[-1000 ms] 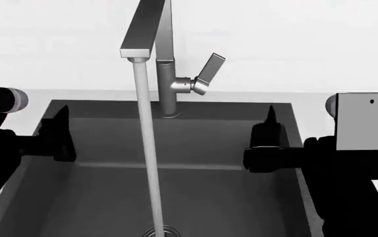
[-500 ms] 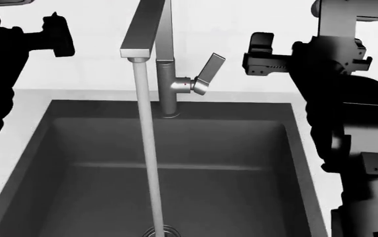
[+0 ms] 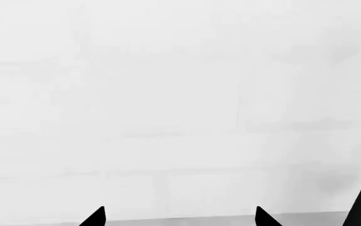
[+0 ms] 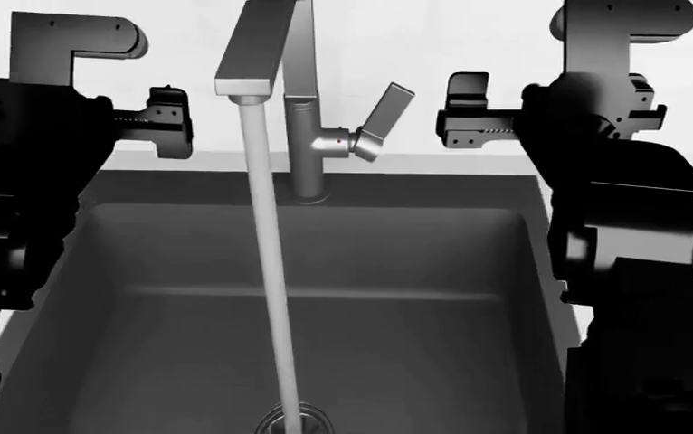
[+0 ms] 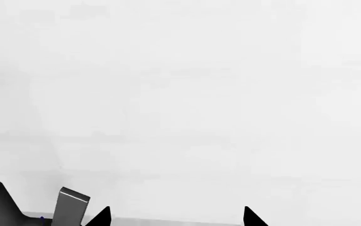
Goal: Pick the eggplants and mangos from the sink and place them in one bowl. Place the bell pepper in the other bowl. Then turn off the sink faucet.
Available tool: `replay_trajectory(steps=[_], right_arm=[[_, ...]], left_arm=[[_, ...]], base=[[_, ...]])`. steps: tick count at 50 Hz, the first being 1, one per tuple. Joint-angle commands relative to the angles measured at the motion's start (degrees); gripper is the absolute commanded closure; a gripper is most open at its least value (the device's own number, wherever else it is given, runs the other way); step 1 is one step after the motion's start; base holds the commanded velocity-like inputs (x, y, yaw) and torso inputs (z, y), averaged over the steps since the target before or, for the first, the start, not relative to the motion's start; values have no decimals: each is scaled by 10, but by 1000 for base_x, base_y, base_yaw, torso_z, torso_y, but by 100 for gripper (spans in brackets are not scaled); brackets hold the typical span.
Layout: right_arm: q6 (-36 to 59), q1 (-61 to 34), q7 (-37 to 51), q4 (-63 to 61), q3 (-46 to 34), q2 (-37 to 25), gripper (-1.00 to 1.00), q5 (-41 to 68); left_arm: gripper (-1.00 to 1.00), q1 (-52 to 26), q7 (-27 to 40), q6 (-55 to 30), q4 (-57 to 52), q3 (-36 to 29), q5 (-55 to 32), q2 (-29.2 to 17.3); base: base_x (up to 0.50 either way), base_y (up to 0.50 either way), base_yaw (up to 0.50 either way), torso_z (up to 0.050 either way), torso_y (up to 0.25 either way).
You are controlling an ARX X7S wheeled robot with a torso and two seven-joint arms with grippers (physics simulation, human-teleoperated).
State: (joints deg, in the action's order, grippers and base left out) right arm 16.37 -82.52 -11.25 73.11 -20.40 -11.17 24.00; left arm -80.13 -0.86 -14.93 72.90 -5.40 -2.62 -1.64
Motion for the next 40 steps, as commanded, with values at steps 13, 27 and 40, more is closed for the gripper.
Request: replay_trajectory(steps=[13,27,40], right_arm=[[-36,-10,-23,17,50,13,-100,-58],[-89,-19,-41,18,85,26,-100,-92],[-97,-26,-56,18,137,38,-100,-135]], left_arm=[[-100,-13,0,6,20,11,9,-6],[-100,-29,-4,-3,1,19,1,-24],[-100,-17,-5,-36,-57,14,-4,-30]], base=[[0,0,0,25,-157],[0,0,0,25,-159],[0,0,0,25,-159]])
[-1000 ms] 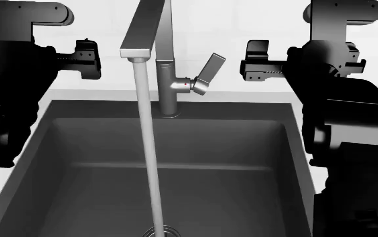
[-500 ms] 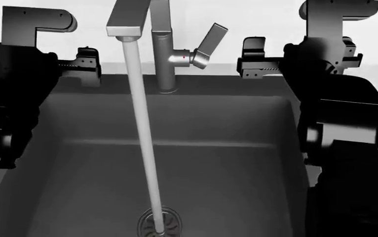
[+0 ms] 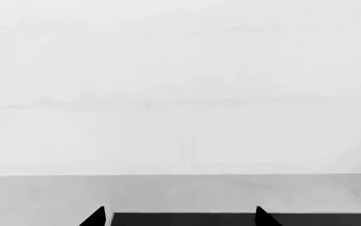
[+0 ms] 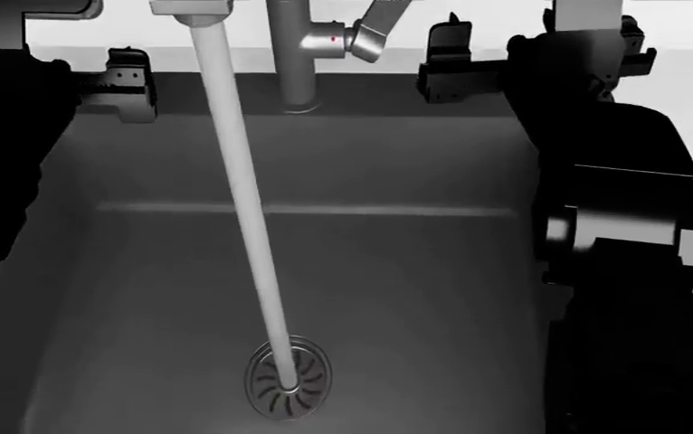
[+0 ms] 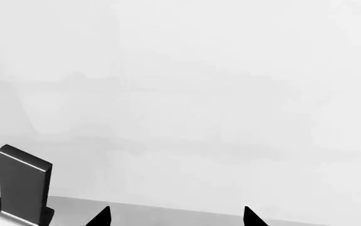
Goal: Pick the eggplants and mangos from the sink and place them in one bowl. Place the bell pepper in the other bowl. Then turn off the sink faucet.
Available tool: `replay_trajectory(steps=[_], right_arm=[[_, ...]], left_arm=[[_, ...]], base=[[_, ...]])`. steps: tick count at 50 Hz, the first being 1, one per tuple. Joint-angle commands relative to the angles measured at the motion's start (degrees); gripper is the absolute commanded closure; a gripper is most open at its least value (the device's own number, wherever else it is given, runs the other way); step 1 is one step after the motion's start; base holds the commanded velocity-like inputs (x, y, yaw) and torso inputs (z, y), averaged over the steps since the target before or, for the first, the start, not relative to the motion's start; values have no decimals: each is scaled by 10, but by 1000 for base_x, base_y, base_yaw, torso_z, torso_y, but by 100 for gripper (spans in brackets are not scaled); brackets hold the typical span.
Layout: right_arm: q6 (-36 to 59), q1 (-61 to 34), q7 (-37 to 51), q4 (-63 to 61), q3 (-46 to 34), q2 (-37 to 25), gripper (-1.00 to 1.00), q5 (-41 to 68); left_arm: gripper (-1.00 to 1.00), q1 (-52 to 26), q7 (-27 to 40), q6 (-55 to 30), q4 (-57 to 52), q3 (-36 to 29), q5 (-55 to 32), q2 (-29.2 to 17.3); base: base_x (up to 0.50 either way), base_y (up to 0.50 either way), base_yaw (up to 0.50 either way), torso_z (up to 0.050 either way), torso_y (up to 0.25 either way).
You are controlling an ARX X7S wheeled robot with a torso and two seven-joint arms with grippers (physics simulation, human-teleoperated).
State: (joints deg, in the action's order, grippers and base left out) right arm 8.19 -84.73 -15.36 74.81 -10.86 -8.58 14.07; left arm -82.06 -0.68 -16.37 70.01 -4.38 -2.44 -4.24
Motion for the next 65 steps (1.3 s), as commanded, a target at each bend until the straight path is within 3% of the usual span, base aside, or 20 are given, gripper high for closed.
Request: replay_trajectory(steps=[1,15,44,65], right_arm=[[-16,-4,-16,1,46,12,-100,-40],[-26,-11,-24,2,88,27,-100,-83],[-15,-27,-73,2,133,74,-100,-135],[-22,-28,-26,2,142,37,-100,-138]], left_arm=[[-100,5,-6,-25,-34,4,-6,-5],[-100,24,-1,-73,-97,3,-13,-14],[-100,4,-9,-3,8,-12,-10,-17],[-100,52,-6,-77,-123,-12,-23,-18]], base=[[0,0,0,25,-160],[0,0,0,13,-78],[0,0,0,0,0],[0,0,0,0,0]])
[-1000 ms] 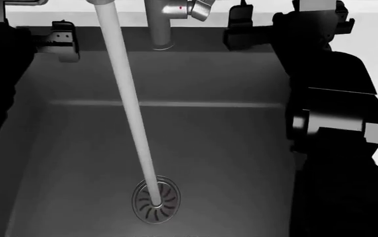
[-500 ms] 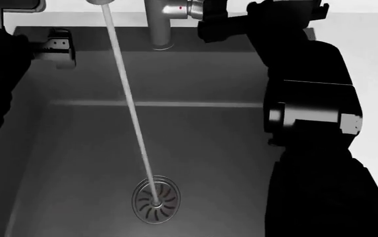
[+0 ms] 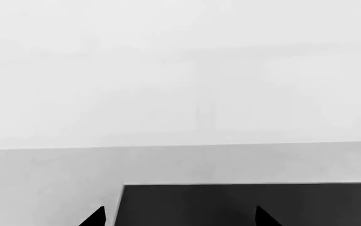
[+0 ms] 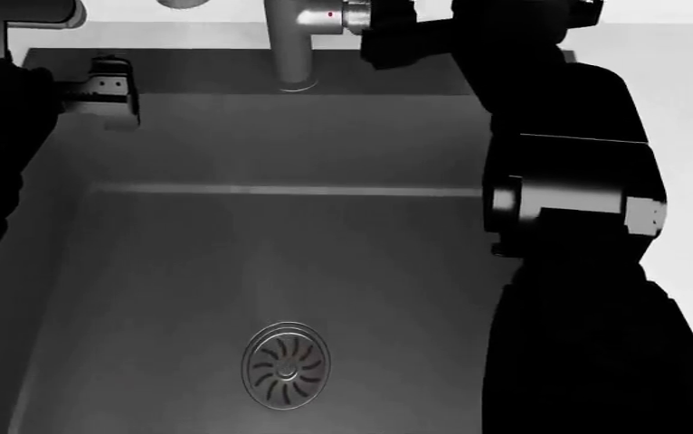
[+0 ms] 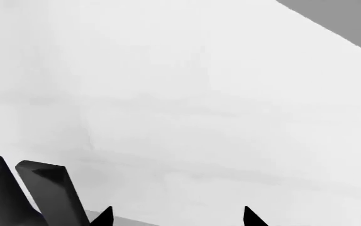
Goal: Pick the eggplants and mangos from the sink and place them in one bowl. Place the bell pepper in the other bowl. Then turn off the sink faucet.
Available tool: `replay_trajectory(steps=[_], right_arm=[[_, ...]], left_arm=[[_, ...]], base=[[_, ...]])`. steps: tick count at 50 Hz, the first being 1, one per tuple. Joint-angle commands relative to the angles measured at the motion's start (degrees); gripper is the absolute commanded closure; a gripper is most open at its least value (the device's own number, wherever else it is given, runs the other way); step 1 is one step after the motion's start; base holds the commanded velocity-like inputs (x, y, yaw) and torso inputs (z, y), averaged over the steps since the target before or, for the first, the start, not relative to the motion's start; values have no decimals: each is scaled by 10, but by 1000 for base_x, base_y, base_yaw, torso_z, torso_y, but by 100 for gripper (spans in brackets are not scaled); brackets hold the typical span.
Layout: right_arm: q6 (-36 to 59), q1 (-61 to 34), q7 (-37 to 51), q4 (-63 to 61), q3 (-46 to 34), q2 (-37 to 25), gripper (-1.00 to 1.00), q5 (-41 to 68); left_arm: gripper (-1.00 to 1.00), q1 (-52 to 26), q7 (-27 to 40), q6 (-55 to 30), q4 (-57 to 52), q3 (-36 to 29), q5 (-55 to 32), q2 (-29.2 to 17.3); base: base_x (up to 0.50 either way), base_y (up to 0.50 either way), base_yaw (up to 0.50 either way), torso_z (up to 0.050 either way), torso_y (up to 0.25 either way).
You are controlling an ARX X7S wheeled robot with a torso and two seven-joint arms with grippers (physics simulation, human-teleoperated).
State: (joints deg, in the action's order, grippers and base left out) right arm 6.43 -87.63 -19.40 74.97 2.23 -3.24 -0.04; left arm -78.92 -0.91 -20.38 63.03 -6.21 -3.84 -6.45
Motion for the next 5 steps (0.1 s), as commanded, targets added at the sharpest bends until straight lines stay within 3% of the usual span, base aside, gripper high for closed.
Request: replay_trajectory(steps=[1,5], right_arm=[[-8,3,18,0,13,-20,-100,4],[-18,11,28,0,18,-35,-100,4]], left_arm=[[-100,24,-3,-45,-66,6,-9,4],[-100,33,0,-73,-109,3,-10,4]], base=[[0,0,0,0,0],[0,0,0,0,0]])
